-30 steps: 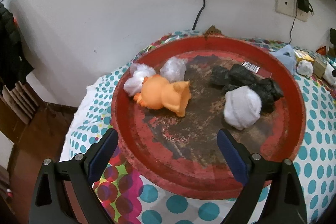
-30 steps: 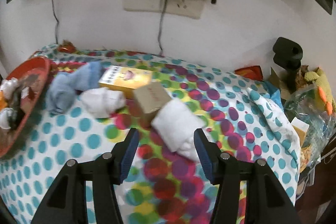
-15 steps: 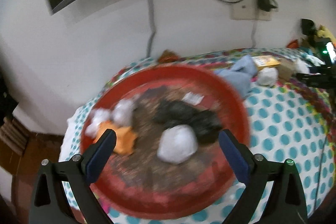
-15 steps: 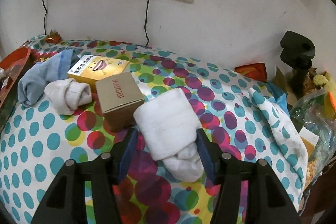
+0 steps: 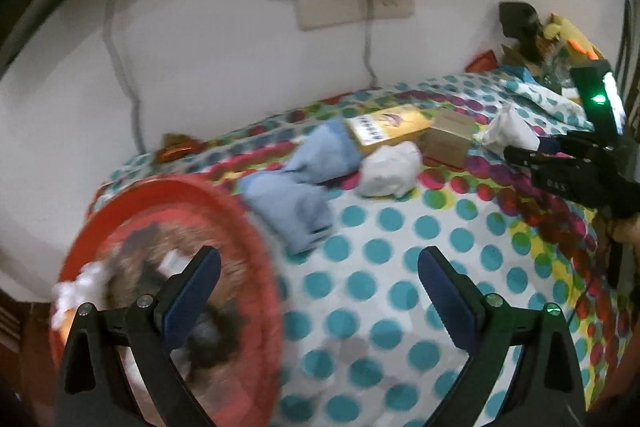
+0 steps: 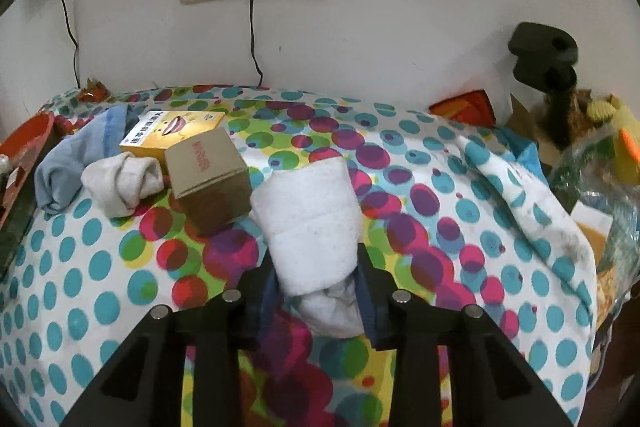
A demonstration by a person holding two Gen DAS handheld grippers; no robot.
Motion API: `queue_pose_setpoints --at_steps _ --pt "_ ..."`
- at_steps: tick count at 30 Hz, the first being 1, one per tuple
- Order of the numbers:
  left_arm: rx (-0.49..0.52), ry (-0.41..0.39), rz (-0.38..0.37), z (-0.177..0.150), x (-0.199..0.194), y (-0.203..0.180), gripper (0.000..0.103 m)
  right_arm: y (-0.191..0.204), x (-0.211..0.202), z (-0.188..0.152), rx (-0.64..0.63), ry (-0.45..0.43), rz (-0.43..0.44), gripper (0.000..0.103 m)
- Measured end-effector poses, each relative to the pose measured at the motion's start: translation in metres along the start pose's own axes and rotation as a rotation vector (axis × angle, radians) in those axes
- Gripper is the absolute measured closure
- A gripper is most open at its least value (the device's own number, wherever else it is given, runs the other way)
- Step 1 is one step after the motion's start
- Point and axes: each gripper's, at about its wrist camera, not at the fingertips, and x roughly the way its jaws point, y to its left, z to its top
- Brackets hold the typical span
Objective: Organize objects
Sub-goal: 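Grasp a rolled white sock with the left gripper while the right gripper grasps another white sock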
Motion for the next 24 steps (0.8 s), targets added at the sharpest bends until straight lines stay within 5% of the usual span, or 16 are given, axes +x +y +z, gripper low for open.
queue_pose_setpoints --at_steps 16,24 --pt "0.056 0.092 -0.108 0.049 0.083 -0.039 0.008 -0.001 -0.018 -0.026 0.071 -0.001 0.033 0.069" --pt "0.059 0.154 -0.104 0.063 0.116 -0.046 0.025 0.0 -0.016 -0.026 0.071 0.007 0.033 0.068"
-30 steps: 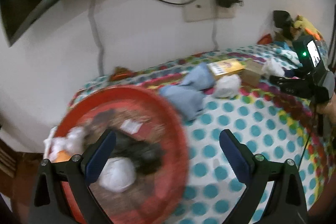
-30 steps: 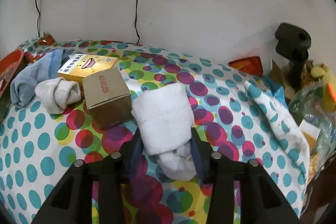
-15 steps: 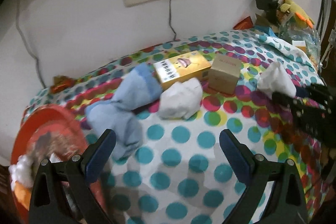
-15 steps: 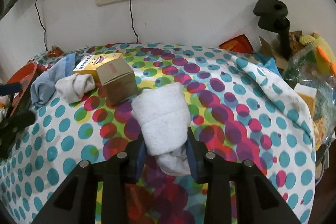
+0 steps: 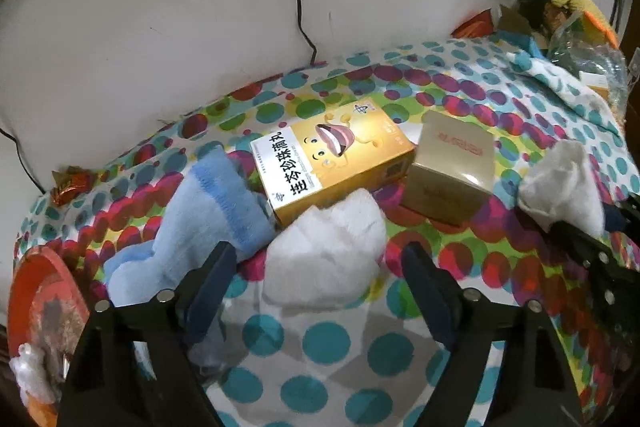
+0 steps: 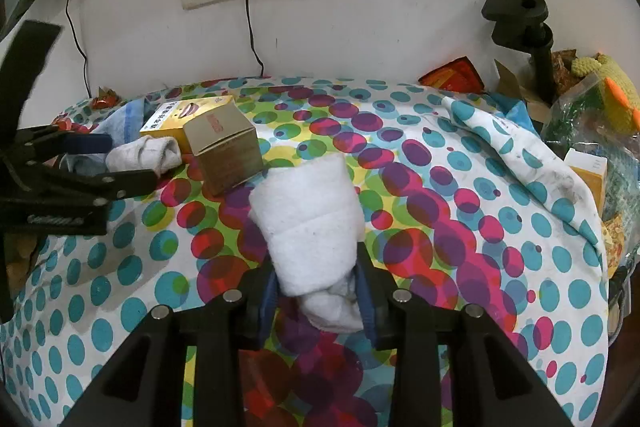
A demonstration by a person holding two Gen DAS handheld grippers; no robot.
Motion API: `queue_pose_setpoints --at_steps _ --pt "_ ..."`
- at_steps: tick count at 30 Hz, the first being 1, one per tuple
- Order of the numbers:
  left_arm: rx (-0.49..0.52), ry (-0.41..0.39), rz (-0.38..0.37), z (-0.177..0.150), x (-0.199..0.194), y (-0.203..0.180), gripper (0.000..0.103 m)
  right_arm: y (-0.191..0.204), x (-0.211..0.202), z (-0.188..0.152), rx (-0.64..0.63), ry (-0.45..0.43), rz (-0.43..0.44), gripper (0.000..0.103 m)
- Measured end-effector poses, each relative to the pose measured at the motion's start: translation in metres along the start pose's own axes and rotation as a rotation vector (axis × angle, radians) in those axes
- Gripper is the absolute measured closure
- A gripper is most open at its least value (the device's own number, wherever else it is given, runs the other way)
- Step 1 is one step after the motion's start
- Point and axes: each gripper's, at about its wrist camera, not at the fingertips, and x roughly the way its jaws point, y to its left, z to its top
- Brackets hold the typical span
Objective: Organize objects
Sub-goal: 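Grasp a rolled white sock with the left gripper while the right gripper grasps another white sock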
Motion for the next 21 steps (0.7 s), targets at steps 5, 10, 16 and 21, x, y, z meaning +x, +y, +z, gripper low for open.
queue_pose_setpoints --at_steps 5,10,16,21 --pt "-0.001 0.006 -0.017 0.0 0.005 -0.005 0.051 0.001 0.001 0.0 0.002 0.003 -0.001 0.068" --pt "-0.025 0.012 -0.007 -0.003 -0.001 -0.005 0.058 0.002 0.001 0.0 0.002 0.009 -0.003 0.067" --pt "-0.048 0.016 -0.006 -0.012 -0.009 -0.01 0.059 0.004 0.001 0.0 -0.006 0.011 -0.014 0.067" --pt "-0.069 0.019 -0.013 -0.021 -0.02 -0.014 0.059 0.005 0.001 0.0 -0.005 0.012 -0.014 0.067"
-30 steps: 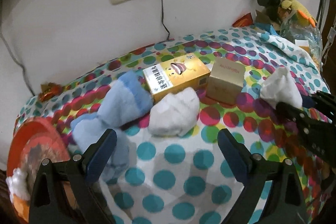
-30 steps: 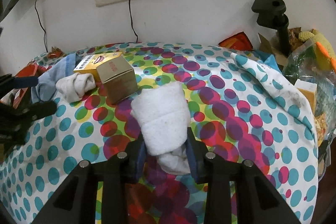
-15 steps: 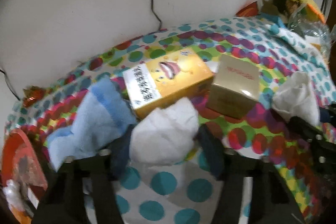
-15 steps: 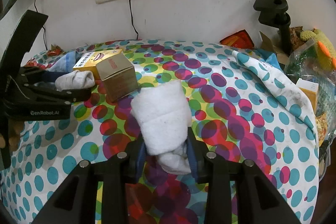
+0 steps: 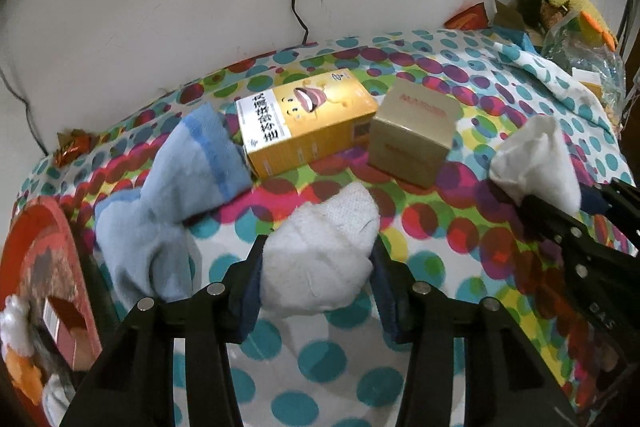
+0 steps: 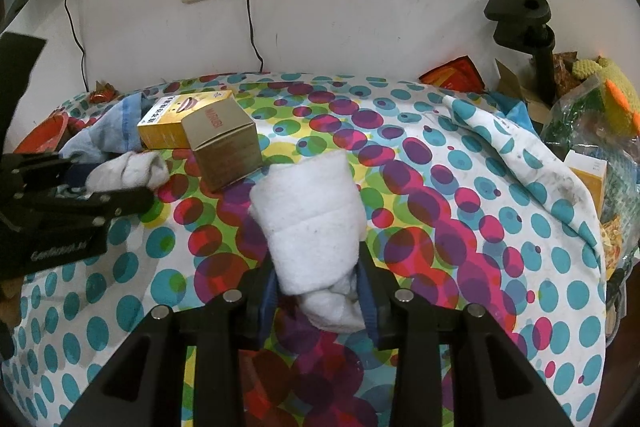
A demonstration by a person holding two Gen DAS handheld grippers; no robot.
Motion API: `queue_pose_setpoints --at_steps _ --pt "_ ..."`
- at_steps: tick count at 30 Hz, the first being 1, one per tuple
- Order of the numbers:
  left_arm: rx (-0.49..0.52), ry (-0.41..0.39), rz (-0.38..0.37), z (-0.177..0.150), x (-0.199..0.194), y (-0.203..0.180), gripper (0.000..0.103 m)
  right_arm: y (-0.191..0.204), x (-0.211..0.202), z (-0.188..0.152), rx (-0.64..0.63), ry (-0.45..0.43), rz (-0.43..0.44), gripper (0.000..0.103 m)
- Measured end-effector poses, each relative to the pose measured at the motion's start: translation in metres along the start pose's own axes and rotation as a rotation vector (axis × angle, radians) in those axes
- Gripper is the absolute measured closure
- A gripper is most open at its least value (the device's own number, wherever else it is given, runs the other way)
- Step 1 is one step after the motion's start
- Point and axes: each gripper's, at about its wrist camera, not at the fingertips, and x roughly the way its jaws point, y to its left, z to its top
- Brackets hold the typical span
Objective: Organize objects
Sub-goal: 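Grasp a rolled white sock with the left gripper while the right gripper grasps another white sock, then carry the white sock onto the red tray and open the left gripper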
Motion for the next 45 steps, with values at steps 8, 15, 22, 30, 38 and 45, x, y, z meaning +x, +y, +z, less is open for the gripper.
queue_pose_setpoints --at_steps 8,15,22,30,38,45 --pt "-0.016 -0.015 0.001 -0.017 -0.022 -0.005 0.059 0.001 0.0 0.0 -0.002 0.001 -0.007 0.067" --pt "-0.022 -0.027 0.018 -0.03 -0.038 -0.005 0.059 0.006 0.001 0.0 -0.016 0.005 -0.027 0.067" --pt "-0.024 -0.044 0.027 -0.039 -0.058 0.002 0.059 0.009 0.0 0.0 -0.023 0.007 -0.038 0.067" --pt "-0.073 -0.081 0.041 -0.045 -0.091 0.034 0.058 0.011 0.0 0.001 -0.023 0.008 -0.041 0.067" --pt "-0.133 -0.087 0.092 -0.053 -0.109 0.075 0.058 0.013 0.0 0.001 -0.027 0.009 -0.05 0.067" --pt "-0.18 -0.085 0.126 -0.064 -0.118 0.106 0.058 0.015 0.0 0.001 -0.029 0.011 -0.063 0.067"
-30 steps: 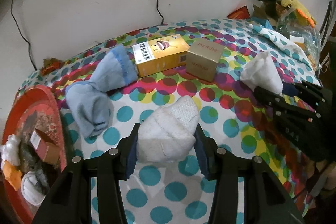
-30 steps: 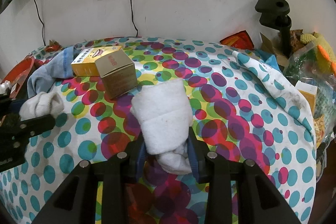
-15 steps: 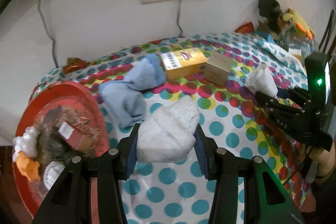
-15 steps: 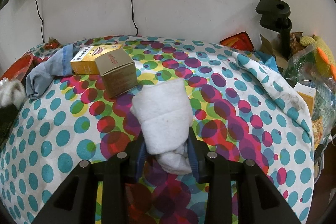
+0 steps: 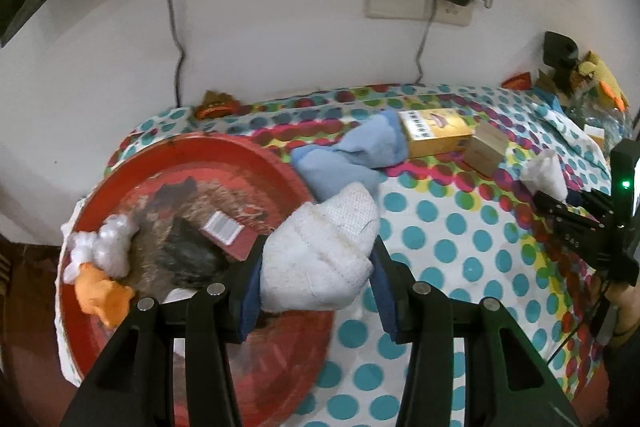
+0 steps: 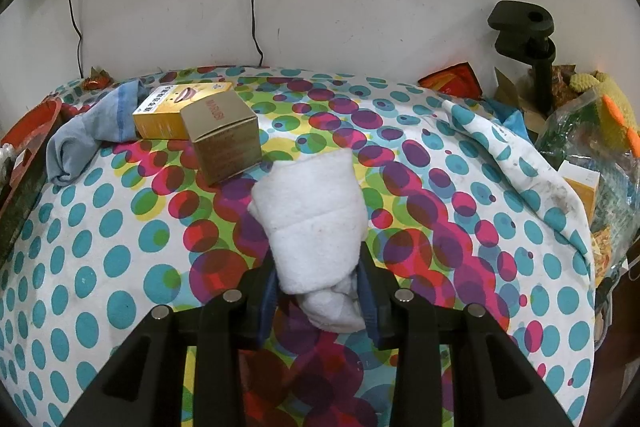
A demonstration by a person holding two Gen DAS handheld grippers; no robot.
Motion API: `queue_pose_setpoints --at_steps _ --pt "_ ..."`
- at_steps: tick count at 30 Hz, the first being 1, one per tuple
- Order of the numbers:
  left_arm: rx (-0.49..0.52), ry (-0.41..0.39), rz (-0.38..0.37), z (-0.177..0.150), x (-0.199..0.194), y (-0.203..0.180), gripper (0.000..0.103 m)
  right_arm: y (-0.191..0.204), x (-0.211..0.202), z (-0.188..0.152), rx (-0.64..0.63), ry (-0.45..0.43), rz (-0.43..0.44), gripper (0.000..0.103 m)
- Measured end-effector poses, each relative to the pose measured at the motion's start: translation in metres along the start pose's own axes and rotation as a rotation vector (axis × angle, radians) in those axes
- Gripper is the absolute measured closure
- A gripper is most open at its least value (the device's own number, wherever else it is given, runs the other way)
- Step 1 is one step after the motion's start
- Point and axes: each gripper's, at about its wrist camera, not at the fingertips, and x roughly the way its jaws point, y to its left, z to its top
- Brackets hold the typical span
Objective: Organize objects
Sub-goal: 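Carry the white sock onto the red tray and open the left gripper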
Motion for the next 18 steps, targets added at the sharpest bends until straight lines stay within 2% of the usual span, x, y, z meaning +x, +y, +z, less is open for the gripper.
queue_pose_setpoints --at_steps 5,18 --pt "-0.015 -0.003 0.033 -0.001 -0.004 0.018 0.058 0.001 0.0 0.0 0.0 0.0 -0.001 0.067" --pt "-0.133 0.019 0.134 -0.013 0.002 0.087 0.058 0.006 0.001 0.0 -0.008 0.003 -0.014 0.067"
